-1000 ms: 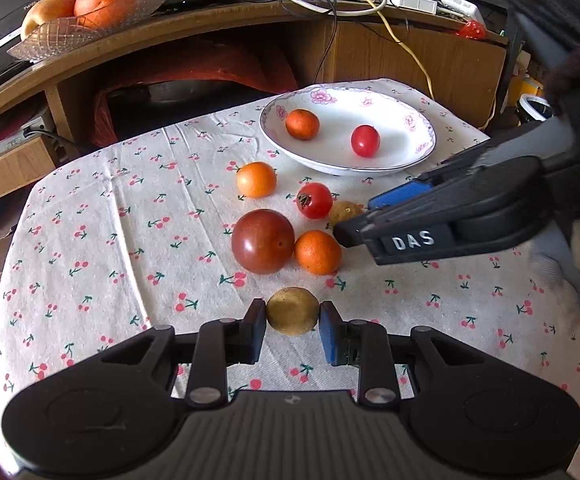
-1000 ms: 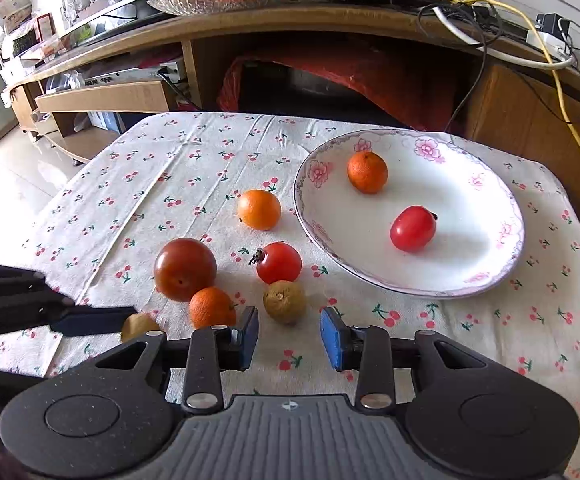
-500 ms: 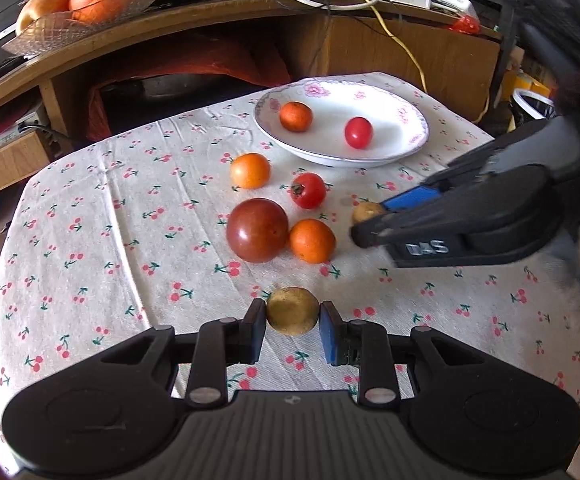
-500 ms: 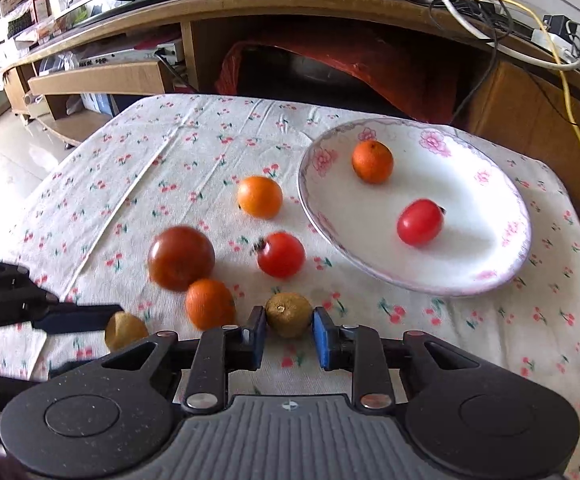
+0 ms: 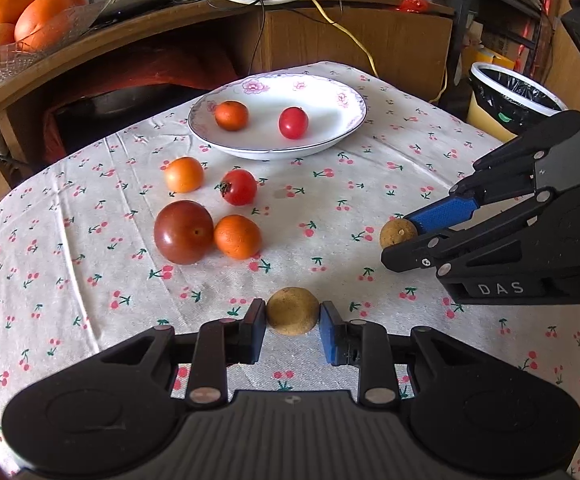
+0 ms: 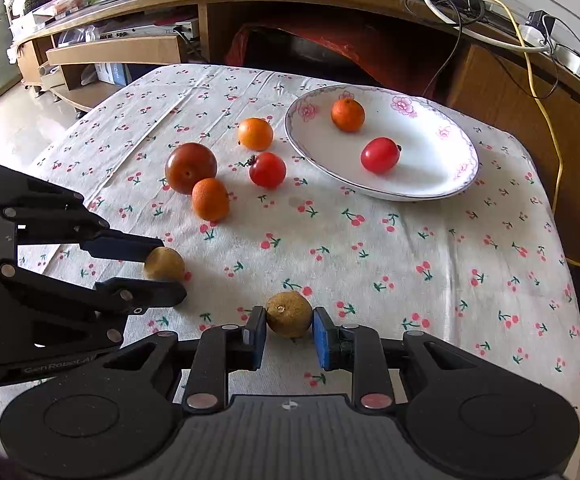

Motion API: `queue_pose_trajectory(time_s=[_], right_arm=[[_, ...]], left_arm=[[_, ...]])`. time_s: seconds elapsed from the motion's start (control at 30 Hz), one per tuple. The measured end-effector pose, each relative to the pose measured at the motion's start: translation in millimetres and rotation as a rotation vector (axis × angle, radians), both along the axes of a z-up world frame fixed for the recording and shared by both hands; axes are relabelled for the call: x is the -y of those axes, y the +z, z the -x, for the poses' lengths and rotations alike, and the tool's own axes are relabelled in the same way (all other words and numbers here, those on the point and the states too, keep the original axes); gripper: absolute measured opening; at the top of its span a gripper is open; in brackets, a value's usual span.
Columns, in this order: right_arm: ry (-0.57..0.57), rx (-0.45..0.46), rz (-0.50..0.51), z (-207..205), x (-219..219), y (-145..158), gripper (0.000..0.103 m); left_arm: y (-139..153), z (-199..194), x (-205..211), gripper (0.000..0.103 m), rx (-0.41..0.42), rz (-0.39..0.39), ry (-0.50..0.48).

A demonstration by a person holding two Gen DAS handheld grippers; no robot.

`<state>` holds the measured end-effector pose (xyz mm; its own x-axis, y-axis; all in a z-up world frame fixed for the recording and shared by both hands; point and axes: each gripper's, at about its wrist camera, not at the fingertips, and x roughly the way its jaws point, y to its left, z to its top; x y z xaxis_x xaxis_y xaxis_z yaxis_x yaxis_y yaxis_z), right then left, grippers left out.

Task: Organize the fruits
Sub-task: 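Carry both brown fruits in the left and right grippers over the white bowl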

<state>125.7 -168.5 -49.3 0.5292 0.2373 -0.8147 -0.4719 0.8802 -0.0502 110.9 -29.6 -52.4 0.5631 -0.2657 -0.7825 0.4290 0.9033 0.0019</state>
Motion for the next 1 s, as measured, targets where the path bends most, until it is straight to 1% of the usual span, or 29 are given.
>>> queue_pose_trajectory(time_s=[0.23,0.53,0.8,1.0], right_arm=[[-0.004,-0.002,-0.003,-0.1,0.7,1.0,0.02],[0.006,-0.011,0.02,4.6,-2.6,-1.2,0.02],[-0.012,0.007,0.01,3.6,1.3,4.9,0.02],[-0.001,0.025,0.002,3.4,-3.5,9.5,0.02]], left_arm=[[2.1,0.4,0.8,0.038,0.004,0.0,-0.008],[1.5,0.9,2.4,0.038,0.006,-0.015,-0.012],[6.1,-2.9,0.5,0.038,0.028,-0.02,0.006],[8.5,-5.5,0.3,0.038,0.036,-0.024,0.016]])
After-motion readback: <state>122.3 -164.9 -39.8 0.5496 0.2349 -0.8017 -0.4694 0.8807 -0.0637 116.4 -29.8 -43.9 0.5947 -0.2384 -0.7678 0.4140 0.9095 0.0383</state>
